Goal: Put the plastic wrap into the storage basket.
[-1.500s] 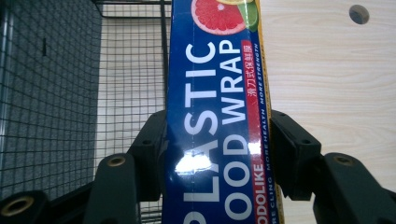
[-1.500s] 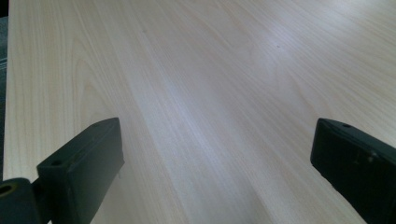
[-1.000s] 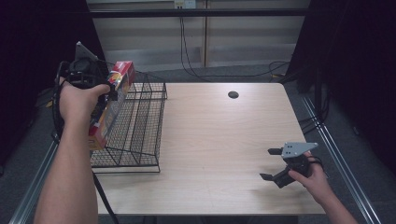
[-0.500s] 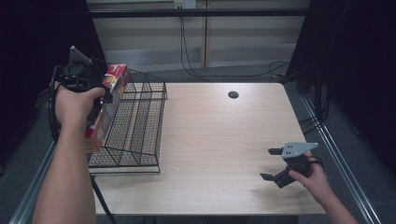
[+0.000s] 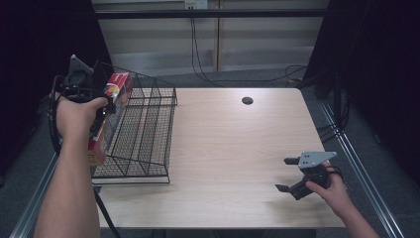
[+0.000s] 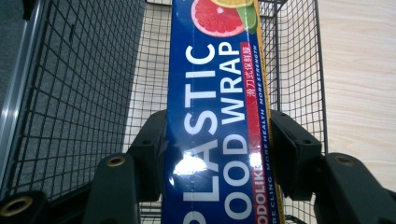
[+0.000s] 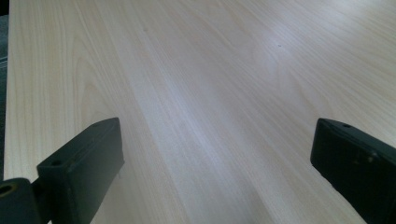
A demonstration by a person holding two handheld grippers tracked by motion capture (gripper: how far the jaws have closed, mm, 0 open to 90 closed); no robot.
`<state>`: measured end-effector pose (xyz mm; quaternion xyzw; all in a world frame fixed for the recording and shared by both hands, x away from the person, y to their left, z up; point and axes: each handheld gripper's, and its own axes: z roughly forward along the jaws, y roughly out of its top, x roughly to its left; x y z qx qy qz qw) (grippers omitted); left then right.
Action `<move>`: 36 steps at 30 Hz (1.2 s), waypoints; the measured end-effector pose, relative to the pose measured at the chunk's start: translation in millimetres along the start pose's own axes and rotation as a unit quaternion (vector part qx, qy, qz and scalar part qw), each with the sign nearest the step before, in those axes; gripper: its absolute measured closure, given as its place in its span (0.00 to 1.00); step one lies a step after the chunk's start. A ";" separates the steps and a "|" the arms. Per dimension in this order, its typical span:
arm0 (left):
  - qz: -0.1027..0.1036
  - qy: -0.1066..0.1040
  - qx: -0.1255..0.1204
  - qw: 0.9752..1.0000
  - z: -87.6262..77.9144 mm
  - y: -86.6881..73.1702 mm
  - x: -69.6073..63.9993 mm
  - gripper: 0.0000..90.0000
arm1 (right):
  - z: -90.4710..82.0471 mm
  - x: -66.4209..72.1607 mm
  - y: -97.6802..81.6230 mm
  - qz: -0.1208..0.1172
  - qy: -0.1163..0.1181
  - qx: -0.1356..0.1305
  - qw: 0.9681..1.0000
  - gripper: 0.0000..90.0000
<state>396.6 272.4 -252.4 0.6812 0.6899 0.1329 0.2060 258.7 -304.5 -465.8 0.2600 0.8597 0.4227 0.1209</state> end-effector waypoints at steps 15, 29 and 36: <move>-0.001 0.007 0.007 1.000 8.4 -5.0 1.2 0.49 | 1.7 1.0 0.0 -0.001 0.001 0.003 1.000 0.03; -0.005 0.010 0.015 1.000 15.2 -9.3 3.9 0.49 | 1.4 1.3 0.0 -0.001 0.000 0.002 1.000 0.03; -0.012 0.009 0.020 1.000 18.7 -10.7 5.9 0.49 | 2.4 1.2 0.1 -0.002 0.001 0.002 1.000 0.03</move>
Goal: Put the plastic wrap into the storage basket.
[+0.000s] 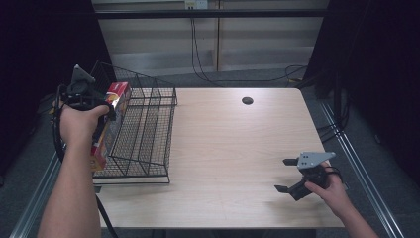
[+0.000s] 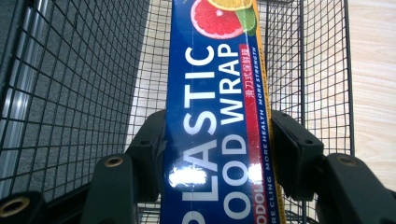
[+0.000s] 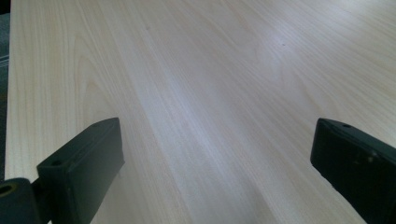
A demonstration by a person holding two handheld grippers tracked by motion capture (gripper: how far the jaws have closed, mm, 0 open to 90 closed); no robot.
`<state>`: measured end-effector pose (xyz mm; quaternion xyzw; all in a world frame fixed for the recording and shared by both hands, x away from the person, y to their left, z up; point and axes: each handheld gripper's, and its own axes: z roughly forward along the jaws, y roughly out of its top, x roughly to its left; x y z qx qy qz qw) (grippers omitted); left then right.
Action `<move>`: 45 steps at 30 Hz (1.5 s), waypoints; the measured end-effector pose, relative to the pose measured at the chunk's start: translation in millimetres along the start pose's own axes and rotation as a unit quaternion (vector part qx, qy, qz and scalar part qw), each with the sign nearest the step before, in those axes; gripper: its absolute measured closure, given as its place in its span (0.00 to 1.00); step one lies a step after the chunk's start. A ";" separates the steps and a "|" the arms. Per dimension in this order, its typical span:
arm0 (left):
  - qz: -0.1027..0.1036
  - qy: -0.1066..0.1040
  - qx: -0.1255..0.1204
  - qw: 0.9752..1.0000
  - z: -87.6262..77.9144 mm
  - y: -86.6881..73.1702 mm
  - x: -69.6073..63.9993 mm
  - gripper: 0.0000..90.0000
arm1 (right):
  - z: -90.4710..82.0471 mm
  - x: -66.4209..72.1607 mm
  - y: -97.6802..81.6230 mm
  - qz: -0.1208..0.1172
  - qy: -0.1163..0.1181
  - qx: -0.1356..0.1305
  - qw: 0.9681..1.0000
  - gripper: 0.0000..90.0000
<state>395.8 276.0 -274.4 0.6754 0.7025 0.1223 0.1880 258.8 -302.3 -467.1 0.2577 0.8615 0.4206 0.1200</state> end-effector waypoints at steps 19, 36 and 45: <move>-0.005 0.011 0.010 1.000 1.3 2.8 1.1 0.45 | 0.2 0.0 0.0 -0.002 0.001 0.001 1.000 0.03; 0.029 -0.051 -0.045 0.997 -16.9 10.3 -34.5 0.32 | -1.5 1.0 -0.5 -0.002 0.004 0.000 1.000 0.03; 0.043 -0.090 -0.066 0.993 -12.0 6.2 -50.1 0.25 | -0.6 1.3 -0.4 -0.002 0.004 0.002 1.000 0.03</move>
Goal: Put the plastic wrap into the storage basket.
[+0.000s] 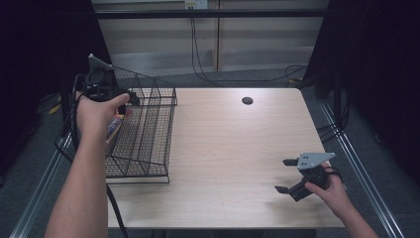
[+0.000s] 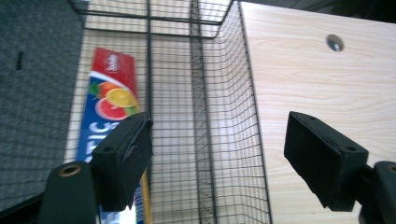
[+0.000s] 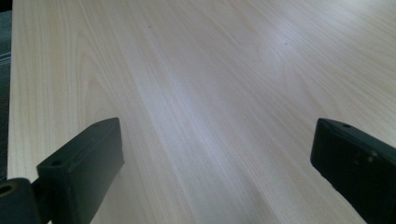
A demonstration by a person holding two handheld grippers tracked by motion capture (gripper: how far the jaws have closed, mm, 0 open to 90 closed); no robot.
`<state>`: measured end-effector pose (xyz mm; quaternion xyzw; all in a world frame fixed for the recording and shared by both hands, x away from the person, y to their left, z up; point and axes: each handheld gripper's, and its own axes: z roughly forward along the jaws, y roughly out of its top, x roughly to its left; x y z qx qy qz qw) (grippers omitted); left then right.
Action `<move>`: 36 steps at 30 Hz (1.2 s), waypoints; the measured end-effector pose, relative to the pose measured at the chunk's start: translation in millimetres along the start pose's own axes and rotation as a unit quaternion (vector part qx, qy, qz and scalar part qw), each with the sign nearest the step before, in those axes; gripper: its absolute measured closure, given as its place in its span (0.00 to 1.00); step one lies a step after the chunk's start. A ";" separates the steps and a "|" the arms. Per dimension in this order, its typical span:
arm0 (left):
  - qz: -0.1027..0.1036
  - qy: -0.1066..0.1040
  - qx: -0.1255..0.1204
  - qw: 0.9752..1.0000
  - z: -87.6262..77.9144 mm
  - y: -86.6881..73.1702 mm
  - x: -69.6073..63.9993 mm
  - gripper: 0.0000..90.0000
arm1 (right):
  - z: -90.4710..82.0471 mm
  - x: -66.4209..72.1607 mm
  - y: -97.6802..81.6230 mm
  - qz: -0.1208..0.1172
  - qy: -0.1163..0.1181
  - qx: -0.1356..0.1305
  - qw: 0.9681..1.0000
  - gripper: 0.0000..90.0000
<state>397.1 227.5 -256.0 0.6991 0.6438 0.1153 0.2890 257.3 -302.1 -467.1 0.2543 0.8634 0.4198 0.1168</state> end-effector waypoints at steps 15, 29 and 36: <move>0.036 -0.044 0.000 0.998 18.6 -8.5 -27.7 0.21 | 0.4 1.3 -0.3 -0.001 0.000 0.001 1.000 0.03; 0.070 -0.088 -0.002 0.994 34.4 -20.8 -59.5 0.20 | 1.3 1.2 -0.4 -0.004 0.000 0.002 1.000 0.03; 0.088 -0.108 -0.002 0.990 44.2 -28.9 -73.3 0.19 | 1.0 1.2 -0.4 -0.003 -0.001 0.002 1.000 0.03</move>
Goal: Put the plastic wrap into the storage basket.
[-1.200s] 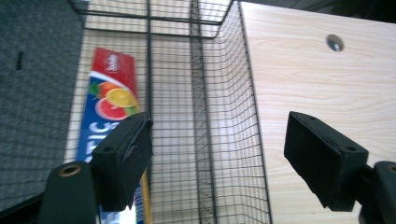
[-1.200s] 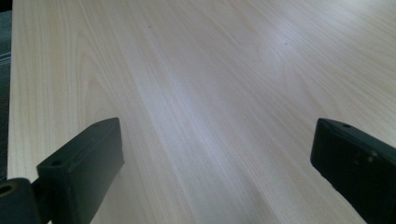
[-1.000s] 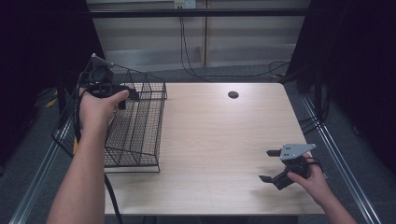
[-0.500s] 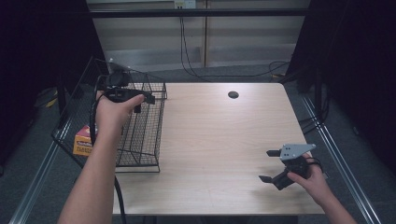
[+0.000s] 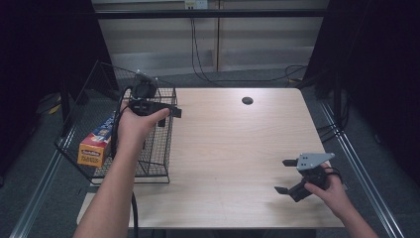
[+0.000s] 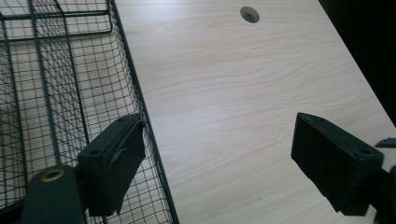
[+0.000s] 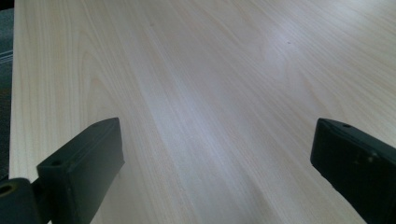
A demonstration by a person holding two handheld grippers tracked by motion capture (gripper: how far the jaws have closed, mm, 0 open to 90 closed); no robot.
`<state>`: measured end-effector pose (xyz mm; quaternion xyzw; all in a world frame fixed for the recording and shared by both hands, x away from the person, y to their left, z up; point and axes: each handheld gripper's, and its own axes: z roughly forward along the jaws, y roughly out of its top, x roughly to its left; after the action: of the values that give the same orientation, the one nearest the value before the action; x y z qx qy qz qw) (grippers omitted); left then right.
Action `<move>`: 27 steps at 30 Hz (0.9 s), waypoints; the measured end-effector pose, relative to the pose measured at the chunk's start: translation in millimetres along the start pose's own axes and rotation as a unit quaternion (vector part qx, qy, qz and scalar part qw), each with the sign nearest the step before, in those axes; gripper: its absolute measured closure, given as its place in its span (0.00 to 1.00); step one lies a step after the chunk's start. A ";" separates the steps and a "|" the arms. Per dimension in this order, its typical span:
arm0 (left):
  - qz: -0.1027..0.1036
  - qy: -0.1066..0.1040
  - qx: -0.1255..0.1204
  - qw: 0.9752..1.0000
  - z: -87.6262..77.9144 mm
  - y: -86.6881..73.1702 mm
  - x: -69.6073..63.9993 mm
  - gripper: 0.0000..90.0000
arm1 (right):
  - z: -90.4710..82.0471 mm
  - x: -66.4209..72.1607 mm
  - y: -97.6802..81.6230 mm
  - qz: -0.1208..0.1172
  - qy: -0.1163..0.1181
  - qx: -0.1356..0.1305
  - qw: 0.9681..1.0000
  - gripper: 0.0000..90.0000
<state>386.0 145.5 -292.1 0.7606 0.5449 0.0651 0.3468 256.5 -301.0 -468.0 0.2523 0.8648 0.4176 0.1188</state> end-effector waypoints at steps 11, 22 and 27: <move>0.033 -0.030 0.019 0.999 17.8 -10.2 -13.2 0.18 | 0.2 0.8 -0.3 -0.001 0.002 0.002 1.000 0.03; 0.054 -0.050 0.020 0.997 32.6 -23.1 -24.6 0.18 | 2.4 1.9 -0.6 -0.003 0.003 0.008 1.000 0.03; 0.062 -0.059 0.021 0.996 39.6 -29.2 -28.0 0.17 | 5.3 2.7 -1.4 -0.006 -0.001 0.018 1.000 0.03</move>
<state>370.9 107.7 -331.5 0.8027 0.4762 0.0298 0.3578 256.0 -296.8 -472.4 0.2498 0.8733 0.4015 0.1175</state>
